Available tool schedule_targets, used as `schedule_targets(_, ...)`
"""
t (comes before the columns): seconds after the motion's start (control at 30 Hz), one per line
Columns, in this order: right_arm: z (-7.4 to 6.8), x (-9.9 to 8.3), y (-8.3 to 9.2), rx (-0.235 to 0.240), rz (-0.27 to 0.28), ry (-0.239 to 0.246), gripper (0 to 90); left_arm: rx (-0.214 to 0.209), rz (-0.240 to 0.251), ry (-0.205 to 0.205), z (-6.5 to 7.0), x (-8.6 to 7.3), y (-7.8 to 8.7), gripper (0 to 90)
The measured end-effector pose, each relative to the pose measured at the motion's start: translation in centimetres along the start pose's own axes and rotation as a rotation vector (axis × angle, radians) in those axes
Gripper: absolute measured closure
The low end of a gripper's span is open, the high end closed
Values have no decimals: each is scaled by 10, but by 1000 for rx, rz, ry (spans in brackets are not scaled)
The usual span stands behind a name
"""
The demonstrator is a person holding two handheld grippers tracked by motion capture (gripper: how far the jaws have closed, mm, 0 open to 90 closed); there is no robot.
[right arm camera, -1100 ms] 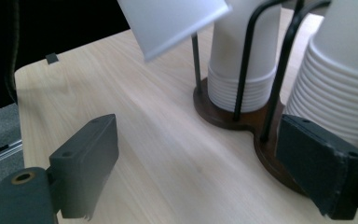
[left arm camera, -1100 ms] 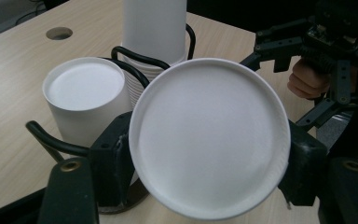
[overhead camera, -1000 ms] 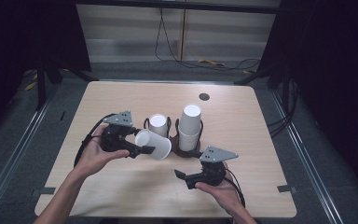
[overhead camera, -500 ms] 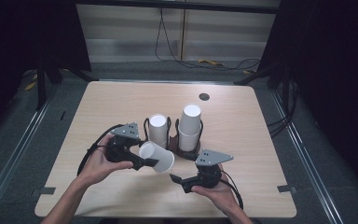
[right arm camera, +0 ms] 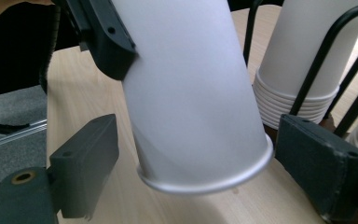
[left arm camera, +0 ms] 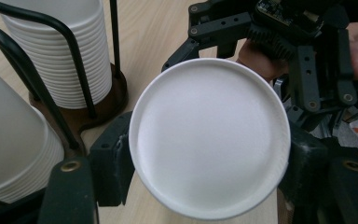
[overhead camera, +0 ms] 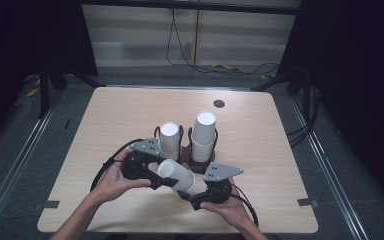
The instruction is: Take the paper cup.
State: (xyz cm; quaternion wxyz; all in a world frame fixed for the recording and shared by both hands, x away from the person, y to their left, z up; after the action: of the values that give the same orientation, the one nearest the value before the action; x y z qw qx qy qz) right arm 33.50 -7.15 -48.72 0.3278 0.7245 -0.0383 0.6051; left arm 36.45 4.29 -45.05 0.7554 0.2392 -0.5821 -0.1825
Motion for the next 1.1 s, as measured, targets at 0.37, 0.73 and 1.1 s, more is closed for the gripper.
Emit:
schedule_targets(0.37,-4,-1,-3,40,11,9,134,-52,0,-2,11,4,-6,323)
schedule_targets(0.73,-7,-3,-4,91,25,-8,220,-91,27,10,14,6,-6,325)
schedule_targets(1.1,-7,-4,-3,101,1,-19,249,-120,39,30,10,2,-6,322)
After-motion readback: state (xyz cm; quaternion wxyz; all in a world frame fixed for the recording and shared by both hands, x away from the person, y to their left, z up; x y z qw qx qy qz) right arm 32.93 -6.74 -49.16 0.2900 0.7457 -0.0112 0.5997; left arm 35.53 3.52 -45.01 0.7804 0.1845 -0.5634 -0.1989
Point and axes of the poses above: each handheld gripper's, and its own axes: y roughly backward along the jaws, x roughly out of its top, z roughly to its right, the point moved 8 cm from there along -y, roughly forward along the jaws
